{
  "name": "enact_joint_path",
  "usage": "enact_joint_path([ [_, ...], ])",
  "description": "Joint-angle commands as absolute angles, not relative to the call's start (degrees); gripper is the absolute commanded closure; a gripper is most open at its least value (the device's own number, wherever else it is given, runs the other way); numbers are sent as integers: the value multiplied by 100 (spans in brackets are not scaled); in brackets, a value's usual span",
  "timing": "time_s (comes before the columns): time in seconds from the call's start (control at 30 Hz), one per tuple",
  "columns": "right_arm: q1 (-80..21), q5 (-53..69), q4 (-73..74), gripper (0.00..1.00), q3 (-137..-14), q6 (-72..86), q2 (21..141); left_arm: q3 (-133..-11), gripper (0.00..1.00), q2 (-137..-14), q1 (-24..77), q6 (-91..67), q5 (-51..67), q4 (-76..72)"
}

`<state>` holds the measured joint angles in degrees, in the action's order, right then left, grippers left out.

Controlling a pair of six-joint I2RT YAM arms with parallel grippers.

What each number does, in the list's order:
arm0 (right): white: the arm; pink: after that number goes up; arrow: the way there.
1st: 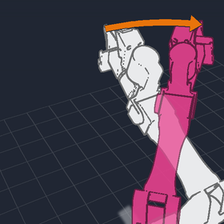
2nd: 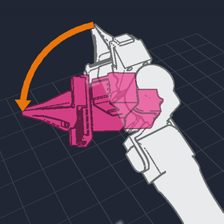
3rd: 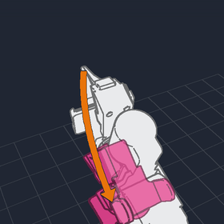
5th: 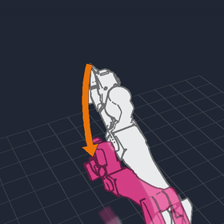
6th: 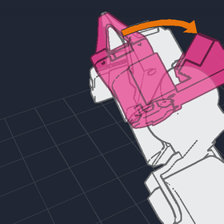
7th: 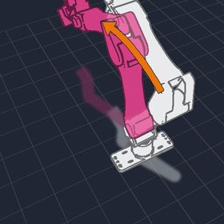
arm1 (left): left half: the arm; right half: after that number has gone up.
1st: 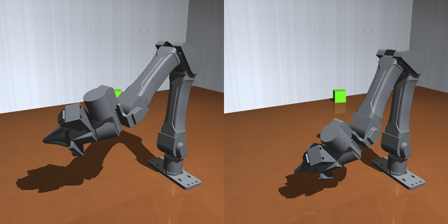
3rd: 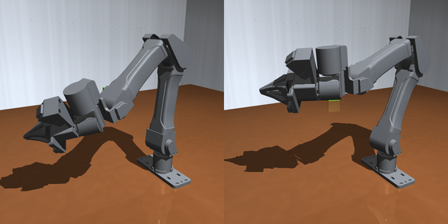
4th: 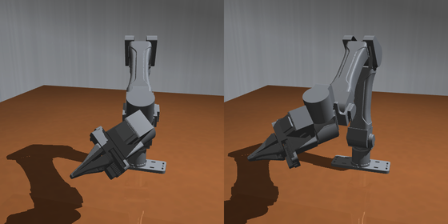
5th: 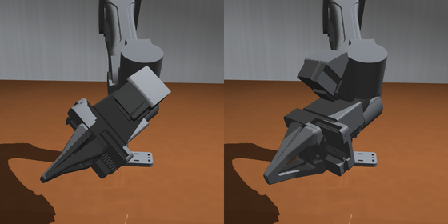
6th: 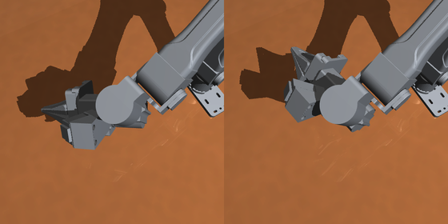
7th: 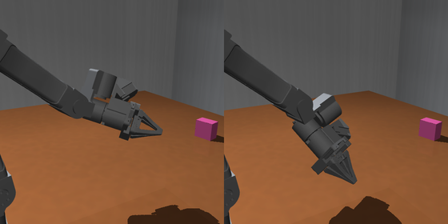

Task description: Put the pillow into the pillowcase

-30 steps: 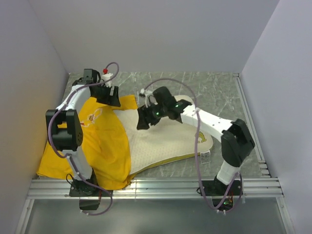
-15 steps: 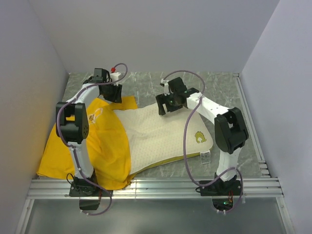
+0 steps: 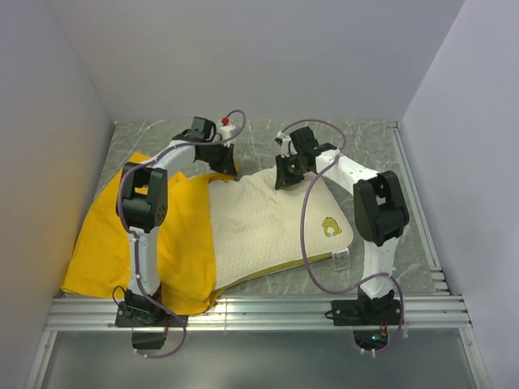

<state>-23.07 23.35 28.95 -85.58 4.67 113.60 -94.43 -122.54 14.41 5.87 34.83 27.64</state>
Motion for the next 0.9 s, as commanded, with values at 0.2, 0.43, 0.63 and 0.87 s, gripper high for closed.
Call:
enact_joint_path([
  [0.2,-2584,3348,2356,100,-7884,861,10820,-9572,100,-12295,2381,-2072,4588,-153],
  [0.43,-1848,3015,2092,100,-7304,1028,9871,-11762,67,-13560,2435,-1856,4368,709],
  [0.63,-1845,2646,2759,18,-7550,309,9168,-11749,21,-12756,1856,-1002,4043,2031],
  [0.87,-3906,1434,2980,13,-7542,-684,8587,-9872,13,-9881,292,-65,3816,3618],
])
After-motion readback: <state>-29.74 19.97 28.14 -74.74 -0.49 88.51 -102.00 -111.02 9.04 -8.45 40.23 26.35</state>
